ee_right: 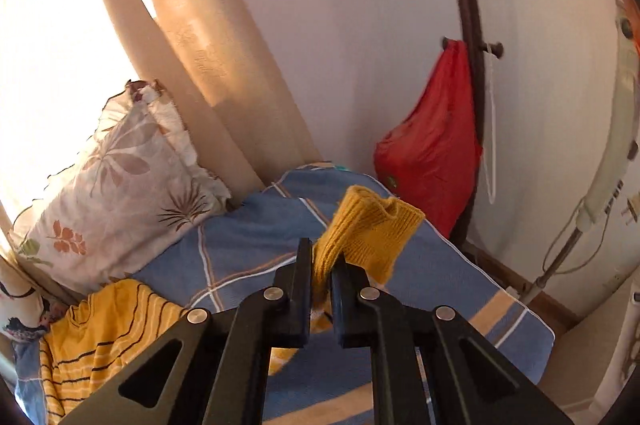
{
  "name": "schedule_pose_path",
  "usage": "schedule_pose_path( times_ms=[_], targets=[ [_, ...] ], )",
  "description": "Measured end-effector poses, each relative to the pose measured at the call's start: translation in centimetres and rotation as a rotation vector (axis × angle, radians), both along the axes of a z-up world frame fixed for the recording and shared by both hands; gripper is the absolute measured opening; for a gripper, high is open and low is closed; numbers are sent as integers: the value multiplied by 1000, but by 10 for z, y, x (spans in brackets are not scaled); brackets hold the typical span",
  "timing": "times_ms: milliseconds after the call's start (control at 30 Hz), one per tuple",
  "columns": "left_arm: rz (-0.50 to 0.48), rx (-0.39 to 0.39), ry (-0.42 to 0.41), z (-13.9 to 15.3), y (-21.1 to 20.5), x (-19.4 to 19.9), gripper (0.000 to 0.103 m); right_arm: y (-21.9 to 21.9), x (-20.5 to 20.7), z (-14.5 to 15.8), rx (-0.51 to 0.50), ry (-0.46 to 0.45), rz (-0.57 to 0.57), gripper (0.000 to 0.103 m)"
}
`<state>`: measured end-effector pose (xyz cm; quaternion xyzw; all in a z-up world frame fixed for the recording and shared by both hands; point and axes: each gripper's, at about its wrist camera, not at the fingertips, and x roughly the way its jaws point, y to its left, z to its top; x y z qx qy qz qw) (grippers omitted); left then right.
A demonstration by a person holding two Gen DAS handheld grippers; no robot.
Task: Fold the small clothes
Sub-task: 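Grasp the sweater cuff with the right gripper and lift it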
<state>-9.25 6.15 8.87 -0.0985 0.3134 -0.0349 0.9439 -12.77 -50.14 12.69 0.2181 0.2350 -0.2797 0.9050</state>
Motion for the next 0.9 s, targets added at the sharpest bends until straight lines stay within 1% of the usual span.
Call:
schedule_pose_path(
  times_ms=[33,100,200,267,400,467,533,600,633,667,700,733,767,833,900],
  targets=[
    [0,-4,-2,0,1,-1,103,12,13,1,-23,3,35,9],
    [-1,-16,-8,1,6,-3,103,45,40,13,-75,12,131,9],
    [17,-28,-20,5,18,-8,103,114,86,26,-118,12,333,9],
    [39,-35,-24,7,30,-11,103,168,113,29,-118,10,494,9],
    [115,-42,-32,9,64,-16,103,293,164,17,-96,39,831,9],
    [160,-39,-29,8,81,-19,103,350,183,5,-87,72,960,9],
    [193,-35,-23,6,96,-21,103,397,194,-9,-95,122,1080,9],
    [214,-30,-22,3,109,-25,103,423,192,-20,-138,148,1115,9],
    [222,-28,-23,2,115,-26,103,426,190,-24,-158,164,1114,14],
    [229,-26,-23,0,119,-27,103,424,190,-29,-178,178,1094,26],
    [236,-28,-20,-2,125,-27,103,416,186,-33,-208,189,1053,34],
    [241,-33,-15,-5,129,-26,103,403,182,-38,-241,201,1004,46],
    [242,-39,-9,-8,133,-26,103,387,177,-43,-274,212,955,49],
    [240,-51,10,-15,138,-21,103,344,161,-53,-336,262,848,49],
    [231,-54,26,-22,138,-17,103,294,144,-60,-365,313,735,49]
  ],
)
